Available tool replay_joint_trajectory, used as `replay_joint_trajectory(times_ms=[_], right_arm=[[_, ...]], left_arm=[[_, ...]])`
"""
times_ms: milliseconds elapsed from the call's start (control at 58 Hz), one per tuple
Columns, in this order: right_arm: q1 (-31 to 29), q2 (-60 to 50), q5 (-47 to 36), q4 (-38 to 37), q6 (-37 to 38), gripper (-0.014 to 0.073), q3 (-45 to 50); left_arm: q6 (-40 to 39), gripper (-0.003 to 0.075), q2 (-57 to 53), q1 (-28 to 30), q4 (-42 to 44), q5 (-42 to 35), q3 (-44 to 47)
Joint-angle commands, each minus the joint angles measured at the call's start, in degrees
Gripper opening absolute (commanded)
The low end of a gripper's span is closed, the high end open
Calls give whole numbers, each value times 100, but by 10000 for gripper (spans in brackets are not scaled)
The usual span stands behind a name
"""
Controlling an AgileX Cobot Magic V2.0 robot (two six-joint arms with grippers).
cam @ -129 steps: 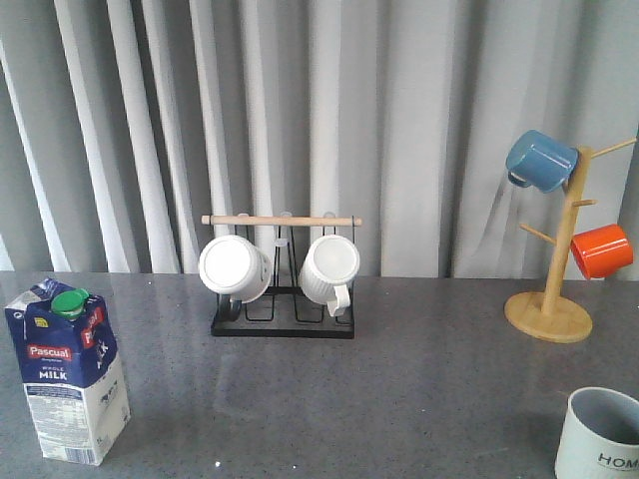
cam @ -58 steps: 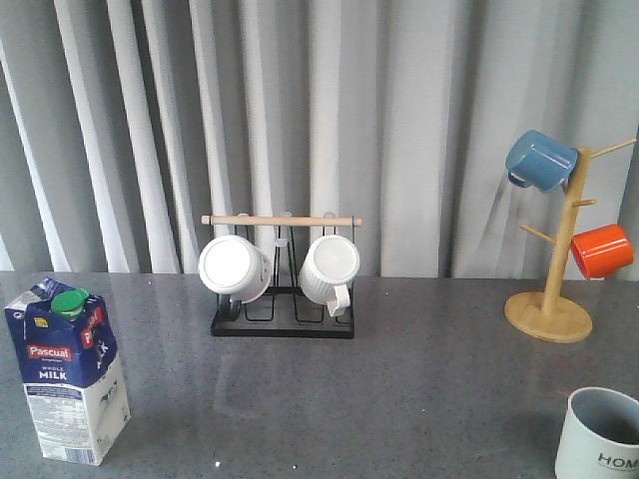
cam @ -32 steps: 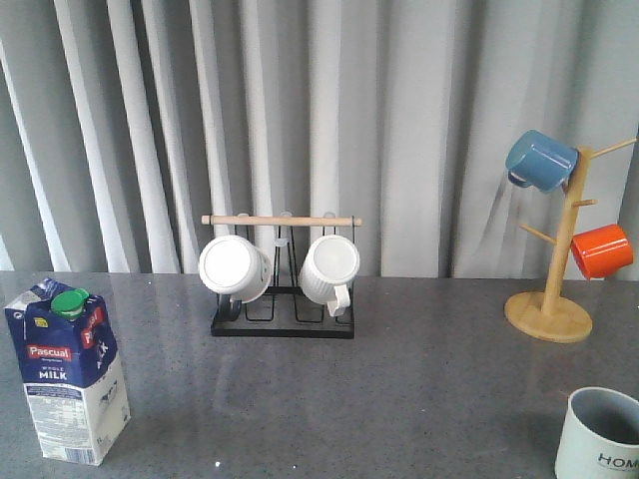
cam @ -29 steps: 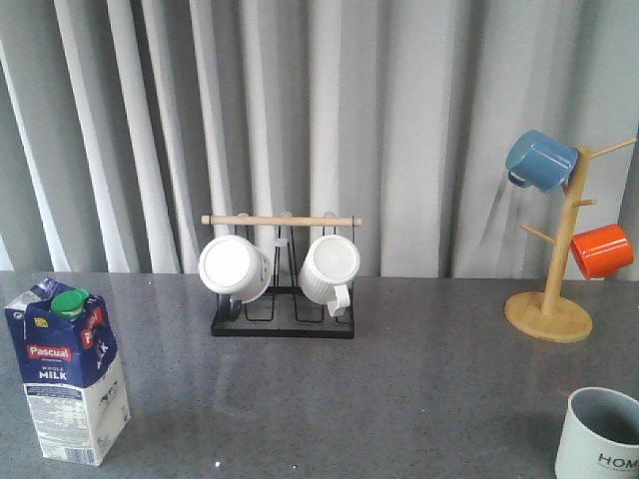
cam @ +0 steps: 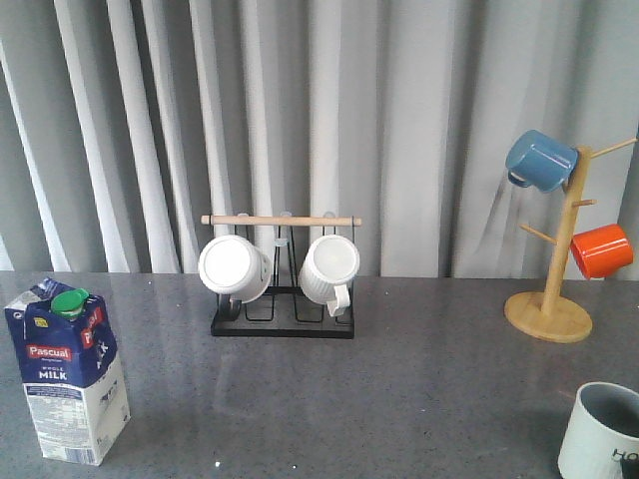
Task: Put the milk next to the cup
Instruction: 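Grasp the mug handle with the right gripper and carry it toward the table center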
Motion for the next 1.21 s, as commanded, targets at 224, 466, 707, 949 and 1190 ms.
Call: replay_joint_trajectory(times_ms=[224, 466, 707, 949, 1190], right_arm=[[231, -1177, 1266, 165, 859, -4, -178], [1567, -1796, 566, -484, 1980, -4, -178], [3037, -1386, -854, -479, 2326, -4, -178], [3865, -729, -1877, -8, 2303, -4, -195], [4128, -467, -2251, 116, 2286, -4, -288]], left_arm=[[-1, 430, 74, -19, 26, -309, -198], [-1, 430, 74, -19, 26, -215, -198], [-1, 430, 74, -19, 26, -208, -198], [-8, 430, 74, -19, 15, -68, -198], [-8, 430, 74, -19, -18, 22, -198]])
